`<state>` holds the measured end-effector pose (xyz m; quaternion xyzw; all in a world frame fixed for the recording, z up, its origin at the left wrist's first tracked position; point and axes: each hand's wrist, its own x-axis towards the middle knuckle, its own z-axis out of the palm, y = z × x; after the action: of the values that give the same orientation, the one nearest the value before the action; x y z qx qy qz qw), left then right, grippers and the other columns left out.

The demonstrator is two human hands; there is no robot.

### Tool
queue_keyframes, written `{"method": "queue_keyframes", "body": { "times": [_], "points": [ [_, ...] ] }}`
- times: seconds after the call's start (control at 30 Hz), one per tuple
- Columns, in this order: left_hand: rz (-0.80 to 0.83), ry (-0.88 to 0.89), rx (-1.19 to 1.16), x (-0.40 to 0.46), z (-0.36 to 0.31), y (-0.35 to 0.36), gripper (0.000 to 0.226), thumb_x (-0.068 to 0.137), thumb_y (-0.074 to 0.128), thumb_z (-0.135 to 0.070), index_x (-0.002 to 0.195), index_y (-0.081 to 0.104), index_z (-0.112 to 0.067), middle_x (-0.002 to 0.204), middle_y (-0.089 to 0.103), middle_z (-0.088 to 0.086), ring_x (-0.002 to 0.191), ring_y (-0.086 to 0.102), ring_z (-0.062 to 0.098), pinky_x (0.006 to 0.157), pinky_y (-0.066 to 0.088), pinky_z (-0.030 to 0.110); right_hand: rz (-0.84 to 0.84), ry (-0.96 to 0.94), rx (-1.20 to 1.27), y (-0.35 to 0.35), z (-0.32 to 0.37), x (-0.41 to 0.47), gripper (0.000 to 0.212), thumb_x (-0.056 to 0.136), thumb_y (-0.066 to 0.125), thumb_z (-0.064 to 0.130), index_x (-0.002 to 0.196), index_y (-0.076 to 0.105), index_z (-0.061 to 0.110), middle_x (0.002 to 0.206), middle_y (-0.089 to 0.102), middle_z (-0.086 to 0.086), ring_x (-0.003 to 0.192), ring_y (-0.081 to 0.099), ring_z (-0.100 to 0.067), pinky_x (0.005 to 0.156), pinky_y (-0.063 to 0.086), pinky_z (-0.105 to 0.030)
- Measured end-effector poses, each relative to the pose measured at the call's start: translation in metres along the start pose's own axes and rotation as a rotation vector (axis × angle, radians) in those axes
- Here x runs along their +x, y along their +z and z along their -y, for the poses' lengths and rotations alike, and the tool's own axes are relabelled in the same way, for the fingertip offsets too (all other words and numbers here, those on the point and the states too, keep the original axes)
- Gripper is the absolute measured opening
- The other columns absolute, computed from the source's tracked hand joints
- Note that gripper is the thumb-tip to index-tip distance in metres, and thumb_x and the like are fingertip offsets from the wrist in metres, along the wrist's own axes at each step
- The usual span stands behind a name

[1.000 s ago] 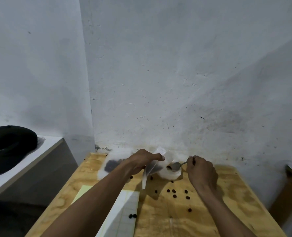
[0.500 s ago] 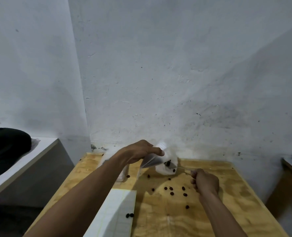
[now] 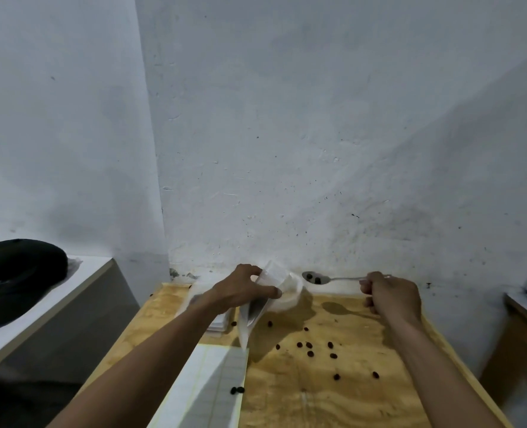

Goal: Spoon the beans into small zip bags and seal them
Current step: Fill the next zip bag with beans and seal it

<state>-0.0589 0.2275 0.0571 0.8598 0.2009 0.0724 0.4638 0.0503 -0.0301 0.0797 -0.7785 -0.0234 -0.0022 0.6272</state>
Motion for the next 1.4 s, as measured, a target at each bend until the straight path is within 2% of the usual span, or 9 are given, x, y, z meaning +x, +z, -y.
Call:
{"method": "queue_keyframes", "body": {
  "times": [0.13,0.27,0.5,0.63,0.77,0.93,1.07,1.27,1.4],
  "points": [
    [-0.001,0.020,0.058,0.001,0.001,0.007,0.086,0.049,0.086,-0.069,0.122,0.064,-0.028,0.126,0.060,-0.005,0.106,0.065,0.016,0.095,0.057,0.042,0.061,-0.155,0.007,0.003,0.028,-0.009,0.028,0.097,0.057,0.019,0.077,0.074,0.007,0.071,0.074,-0.005,0.050,0.063,-0.019,0.059,0.052,-0.034],
    [0.043,0.063,0.018,-0.003,-0.008,0.011,0.059,0.069,0.085,-0.050,0.117,0.064,-0.022,0.121,0.062,-0.002,0.104,0.063,0.015,0.089,0.054,0.033,0.127,-0.451,-0.181,0.012,0.042,-0.025,0.030,0.100,0.054,0.026,0.080,0.074,0.016,0.066,0.072,0.004,0.050,0.066,-0.012,0.060,0.054,-0.033],
    [0.004,0.082,-0.176,-0.008,-0.008,0.012,0.059,0.074,0.082,-0.051,0.124,0.067,-0.023,0.113,0.073,-0.006,0.102,0.070,0.013,0.087,0.054,0.029,0.005,-0.609,-0.226,-0.001,0.041,-0.016,0.028,0.102,0.052,0.034,0.093,0.075,0.022,0.074,0.074,0.009,0.063,0.070,-0.016,0.069,0.058,-0.041],
    [-0.025,0.115,-0.242,-0.008,-0.017,0.021,0.054,0.080,0.078,-0.050,0.123,0.067,-0.020,0.115,0.073,-0.004,0.103,0.069,0.014,0.088,0.053,0.030,-0.089,-0.705,-0.486,-0.019,0.013,-0.003,0.032,0.103,0.047,0.038,0.103,0.076,0.023,0.083,0.074,0.004,0.069,0.069,-0.021,0.062,0.056,-0.039],
    [-0.024,0.121,-0.292,-0.003,-0.030,0.040,0.079,0.063,0.079,-0.065,0.125,0.065,-0.017,0.115,0.073,-0.001,0.104,0.070,0.017,0.097,0.055,0.039,-0.043,-0.778,-0.879,-0.042,-0.045,0.006,0.034,0.104,0.043,0.045,0.125,0.068,0.037,0.103,0.072,0.005,0.091,0.070,-0.020,0.065,0.052,-0.033],
    [0.011,0.126,-0.300,0.001,-0.042,0.063,0.082,0.059,0.079,-0.066,0.124,0.066,-0.017,0.114,0.073,-0.002,0.104,0.070,0.017,0.100,0.054,0.043,0.049,-0.995,-1.058,-0.062,-0.108,0.004,0.035,0.097,0.045,0.042,0.115,0.075,0.036,0.078,0.066,0.002,0.043,0.058,-0.021,0.037,0.031,-0.024],
    [0.015,0.124,-0.264,0.003,-0.051,0.075,0.085,0.059,0.078,-0.069,0.126,0.065,-0.018,0.115,0.073,-0.002,0.104,0.070,0.018,0.100,0.054,0.046,0.099,-1.072,-1.033,-0.064,-0.126,-0.010,0.036,0.094,0.047,0.048,0.116,0.073,0.038,0.082,0.069,0.006,0.044,0.060,-0.015,0.040,0.028,-0.020],
    [0.026,0.141,-0.247,-0.003,-0.059,0.079,0.085,0.061,0.077,-0.069,0.127,0.064,-0.018,0.115,0.072,-0.003,0.103,0.069,0.018,0.099,0.055,0.045,0.089,-1.133,-1.050,-0.058,-0.126,-0.015,0.038,0.087,0.051,0.046,0.113,0.075,0.034,0.086,0.075,0.003,0.055,0.067,-0.017,0.043,0.041,-0.022],
    [0.022,0.130,-0.250,-0.004,-0.059,0.074,0.093,0.056,0.077,-0.072,0.130,0.062,-0.017,0.118,0.070,-0.002,0.106,0.068,0.019,0.100,0.054,0.045,0.190,-1.089,-1.151,-0.063,-0.134,-0.014,0.045,0.077,0.053,0.044,0.116,0.073,0.033,0.102,0.075,0.003,0.076,0.071,-0.015,0.063,0.055,-0.031]
  ]
}}
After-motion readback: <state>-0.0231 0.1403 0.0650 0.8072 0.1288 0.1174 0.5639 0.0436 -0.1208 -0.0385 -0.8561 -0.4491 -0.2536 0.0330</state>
